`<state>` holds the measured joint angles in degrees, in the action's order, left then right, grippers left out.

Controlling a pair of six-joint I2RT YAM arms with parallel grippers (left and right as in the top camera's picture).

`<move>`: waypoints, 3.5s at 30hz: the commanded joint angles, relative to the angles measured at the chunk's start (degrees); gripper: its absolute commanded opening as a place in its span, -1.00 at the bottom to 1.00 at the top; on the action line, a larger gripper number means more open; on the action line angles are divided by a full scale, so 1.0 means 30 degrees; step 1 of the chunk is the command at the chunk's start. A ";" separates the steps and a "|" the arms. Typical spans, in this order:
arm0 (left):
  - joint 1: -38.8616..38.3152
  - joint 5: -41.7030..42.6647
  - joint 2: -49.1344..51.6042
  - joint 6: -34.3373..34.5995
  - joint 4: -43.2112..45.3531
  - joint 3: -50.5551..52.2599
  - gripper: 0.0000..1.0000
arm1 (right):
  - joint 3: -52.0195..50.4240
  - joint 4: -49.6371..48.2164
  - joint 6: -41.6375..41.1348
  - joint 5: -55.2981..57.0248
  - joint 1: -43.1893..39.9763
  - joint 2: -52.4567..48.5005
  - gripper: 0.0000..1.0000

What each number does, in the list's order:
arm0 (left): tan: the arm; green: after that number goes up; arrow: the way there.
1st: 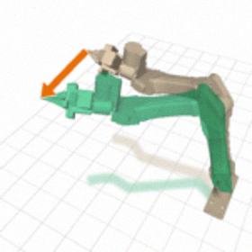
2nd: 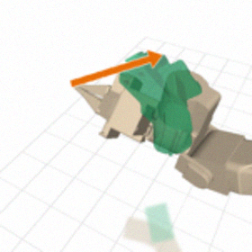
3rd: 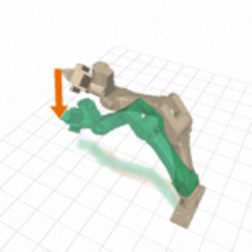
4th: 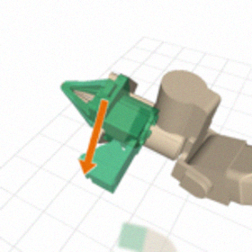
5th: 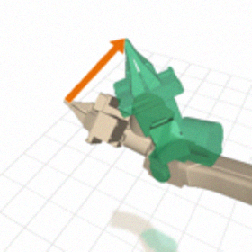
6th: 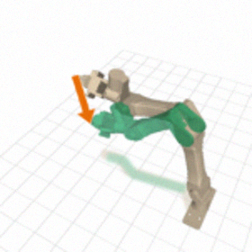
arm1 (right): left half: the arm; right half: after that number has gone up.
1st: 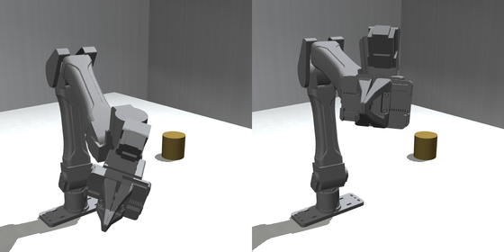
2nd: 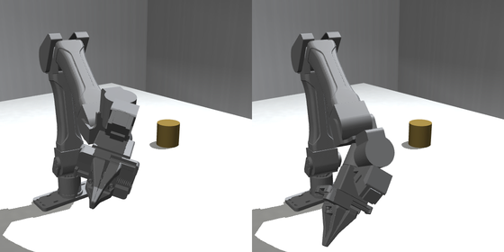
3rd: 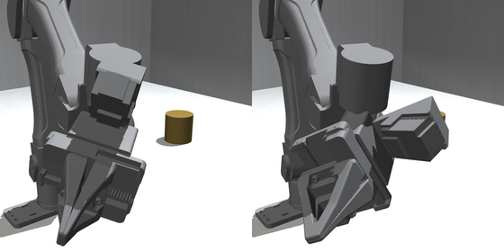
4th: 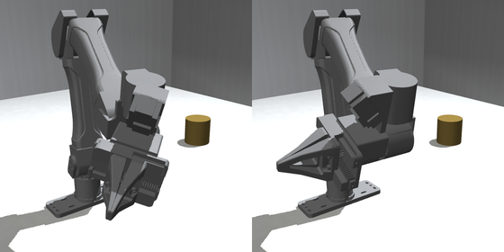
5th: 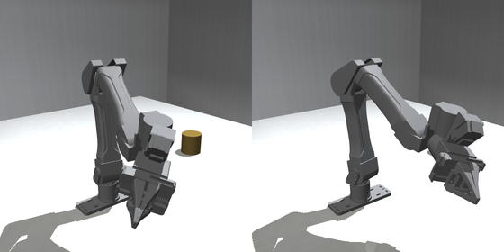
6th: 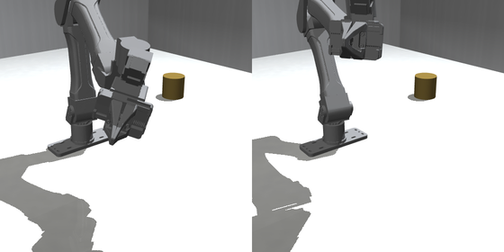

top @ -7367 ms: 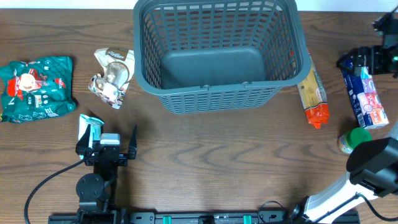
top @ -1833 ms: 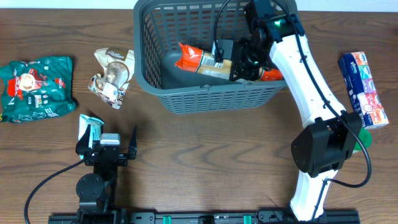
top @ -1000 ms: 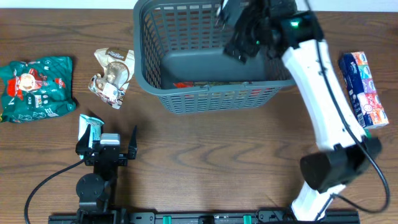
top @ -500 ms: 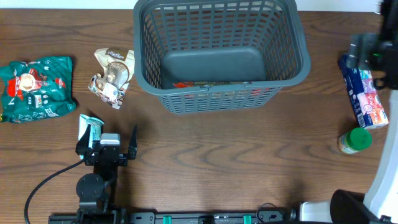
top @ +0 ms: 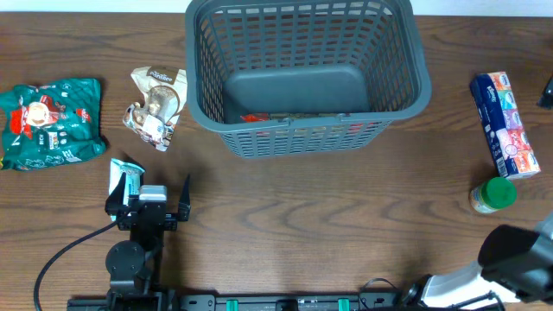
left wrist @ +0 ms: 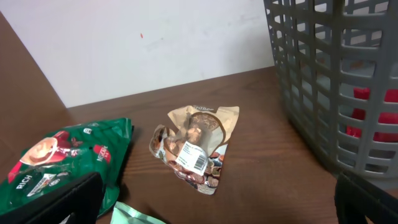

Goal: Pack container
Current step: 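Withdraw the right gripper and move it to the blue tissue pack, then grasp the blue Kleenex tissue pack with the right gripper and lift, then lower the tissue pack into the basket and open the right gripper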

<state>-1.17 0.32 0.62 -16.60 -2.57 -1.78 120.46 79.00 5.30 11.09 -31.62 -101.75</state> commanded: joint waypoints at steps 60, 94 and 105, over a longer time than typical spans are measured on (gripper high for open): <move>0.0117 -0.0022 -0.0131 -0.0240 -0.0466 0.0517 0.97 | -0.2543 -0.5945 0.5559 -0.5370 -0.1472 -1.3624 -0.98; 0.0117 -0.0022 -0.0131 -0.0240 -0.0466 0.0517 0.97 | -0.2244 -1.0397 0.5821 -1.1402 0.7694 0.7766 -0.97; 0.0117 -0.0022 -0.0131 -0.0240 -0.0466 0.0517 0.97 | -0.2244 -0.8007 1.1358 -1.2218 1.3005 0.6280 -0.97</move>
<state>-1.17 0.30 0.62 -16.60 -2.57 -1.78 113.75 54.30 32.16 -23.81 3.88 -81.60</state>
